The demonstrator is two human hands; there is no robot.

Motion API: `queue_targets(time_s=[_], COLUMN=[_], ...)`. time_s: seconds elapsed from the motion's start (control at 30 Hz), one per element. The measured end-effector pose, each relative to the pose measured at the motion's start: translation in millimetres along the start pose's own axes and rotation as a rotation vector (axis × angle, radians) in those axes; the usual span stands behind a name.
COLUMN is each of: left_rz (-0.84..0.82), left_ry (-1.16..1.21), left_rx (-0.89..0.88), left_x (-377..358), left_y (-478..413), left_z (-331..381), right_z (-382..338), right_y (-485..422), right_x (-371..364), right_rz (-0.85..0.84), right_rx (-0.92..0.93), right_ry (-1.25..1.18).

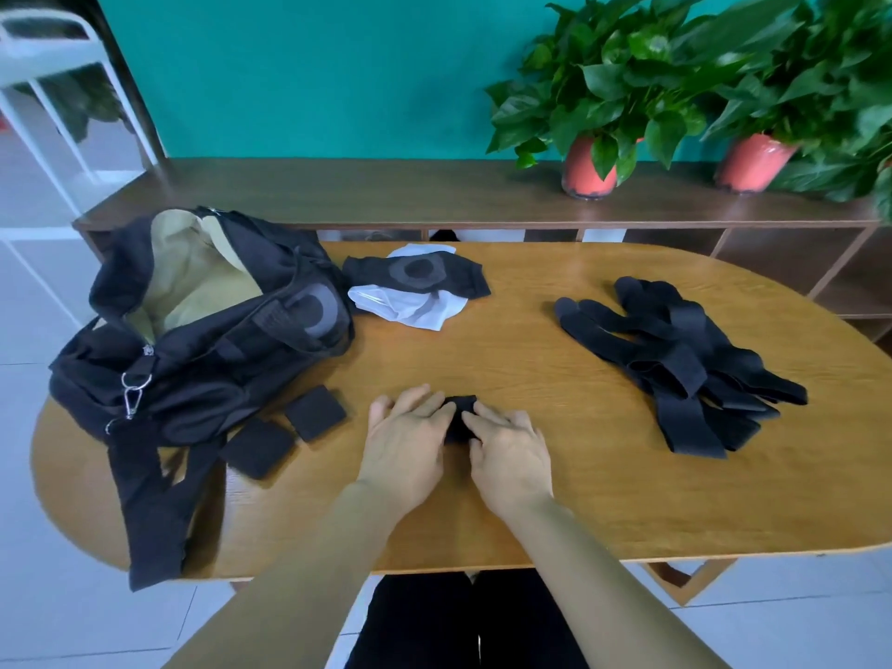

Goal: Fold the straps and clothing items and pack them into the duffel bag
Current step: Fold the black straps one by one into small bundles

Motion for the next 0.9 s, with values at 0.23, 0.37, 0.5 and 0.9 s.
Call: queue_targets(time_s=[0.23, 0.37, 0.5, 0.9], left_rz=[0.082, 0.106, 0.083, -0.009], left_ry=[-0.074, -0.124, -0.153, -0.139], left_rx=[0.14, 0.179, 0.172, 0.122], left_x=[20, 26, 24, 28], left_y=[21, 32, 37, 14], left_z=[-67, -90, -104, -60], right_z=[-74, -100, -113, -45], right_y=[-36, -45, -49, -38], right_x=[-26, -35, -38, 1], right_rz=[-0.158, -0.19, -0.213, -0.155], right_rx=[0.134, 0.196, 0.23, 0.062], right_ry=[0.008, 0.024, 0.044, -0.04])
Point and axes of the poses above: each hand's wrist, its own y-axis away from the middle knuckle, its own x-axis out of the back of the hand, z = x × y, the point moved 6 cm from there along -y, towards the middle knuckle, and after that the axes turned 5 degrees about -x, right-handed, at the moved point
